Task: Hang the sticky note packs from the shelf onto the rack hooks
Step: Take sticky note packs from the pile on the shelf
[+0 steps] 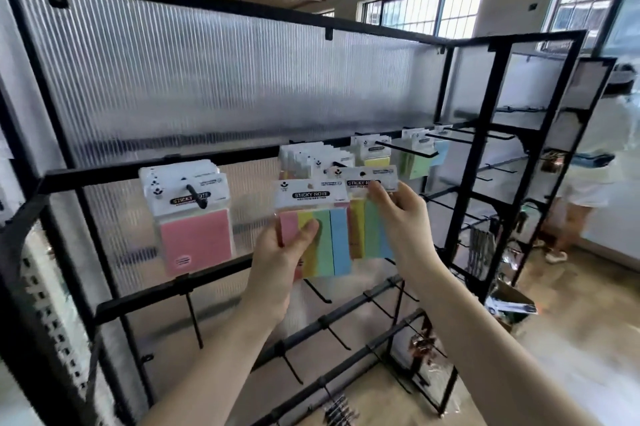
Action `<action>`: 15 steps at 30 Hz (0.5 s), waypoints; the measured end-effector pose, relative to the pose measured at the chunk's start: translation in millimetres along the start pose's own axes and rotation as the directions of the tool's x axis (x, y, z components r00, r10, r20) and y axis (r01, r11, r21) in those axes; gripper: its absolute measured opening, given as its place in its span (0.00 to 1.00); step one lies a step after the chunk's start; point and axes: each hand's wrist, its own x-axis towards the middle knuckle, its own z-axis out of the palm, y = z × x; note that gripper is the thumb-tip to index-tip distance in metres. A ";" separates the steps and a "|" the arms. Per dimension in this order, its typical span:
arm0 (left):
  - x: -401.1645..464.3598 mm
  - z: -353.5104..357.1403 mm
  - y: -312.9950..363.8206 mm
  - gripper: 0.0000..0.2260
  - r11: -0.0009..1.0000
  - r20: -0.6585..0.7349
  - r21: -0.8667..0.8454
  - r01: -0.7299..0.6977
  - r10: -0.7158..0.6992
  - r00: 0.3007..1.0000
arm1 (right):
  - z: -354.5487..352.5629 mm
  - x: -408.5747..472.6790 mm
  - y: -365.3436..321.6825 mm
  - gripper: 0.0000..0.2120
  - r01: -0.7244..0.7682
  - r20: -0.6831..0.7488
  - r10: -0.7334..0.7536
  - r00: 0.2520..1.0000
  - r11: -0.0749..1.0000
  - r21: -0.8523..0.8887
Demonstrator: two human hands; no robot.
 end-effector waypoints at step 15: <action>32.3 17.5 -29.0 0.17 0.994 -0.046 0.064 -0.094 0.097 0.994 | -5.2 37.9 19.6 0.13 0.032 0.017 -0.032 0.999 0.999 0.023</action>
